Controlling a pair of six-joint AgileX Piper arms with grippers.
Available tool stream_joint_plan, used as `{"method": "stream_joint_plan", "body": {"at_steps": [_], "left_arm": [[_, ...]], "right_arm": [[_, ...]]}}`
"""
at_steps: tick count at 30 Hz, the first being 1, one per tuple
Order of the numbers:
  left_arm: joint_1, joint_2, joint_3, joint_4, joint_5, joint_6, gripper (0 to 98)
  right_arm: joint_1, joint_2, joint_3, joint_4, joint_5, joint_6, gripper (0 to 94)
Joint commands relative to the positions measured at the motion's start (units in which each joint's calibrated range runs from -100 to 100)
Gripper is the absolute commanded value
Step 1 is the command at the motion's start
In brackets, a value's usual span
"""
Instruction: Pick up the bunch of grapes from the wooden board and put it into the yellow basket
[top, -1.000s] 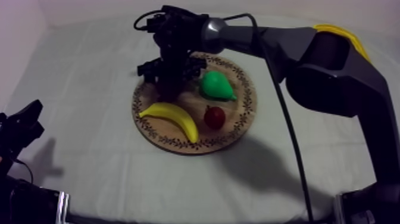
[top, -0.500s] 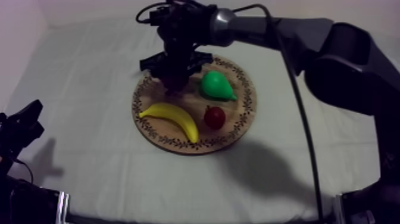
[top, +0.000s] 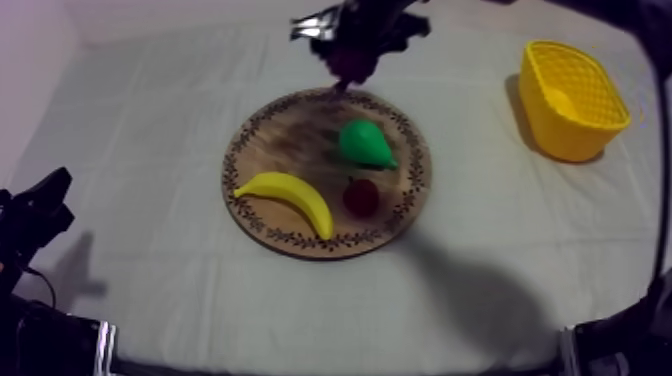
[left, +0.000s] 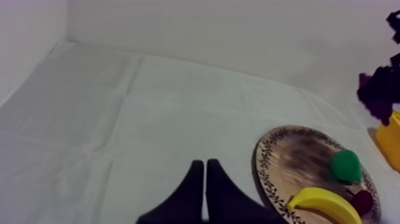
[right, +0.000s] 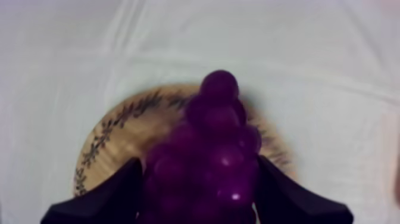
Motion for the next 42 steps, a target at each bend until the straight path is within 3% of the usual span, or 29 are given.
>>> {"method": "stream_joint_plan", "body": {"at_steps": [1,14,24,31,42], "left_arm": [[0.0,0.0,0.0,0.02,0.0,0.0,0.1],[0.0,0.0,0.0,0.02,0.0,0.0,0.1],[0.0,0.0,0.0,0.02,0.0,0.0,0.1],[0.0,0.0,0.0,0.02,0.0,0.0,0.1],[0.0,0.0,0.0,0.02,0.0,0.0,0.1]], "right_arm": [[2.5,-6.6,4.6,0.8,-1.7,0.8,45.5],[15.9,-20.0,17.3,4.8,-10.9,5.1,44.3],[24.0,-23.4,26.9,11.7,-20.5,3.2,44.5],[29.3,-23.5,31.7,16.9,-28.9,-0.3,44.5],[32.7,-18.9,37.4,29.8,-37.2,-12.7,42.6]]}}
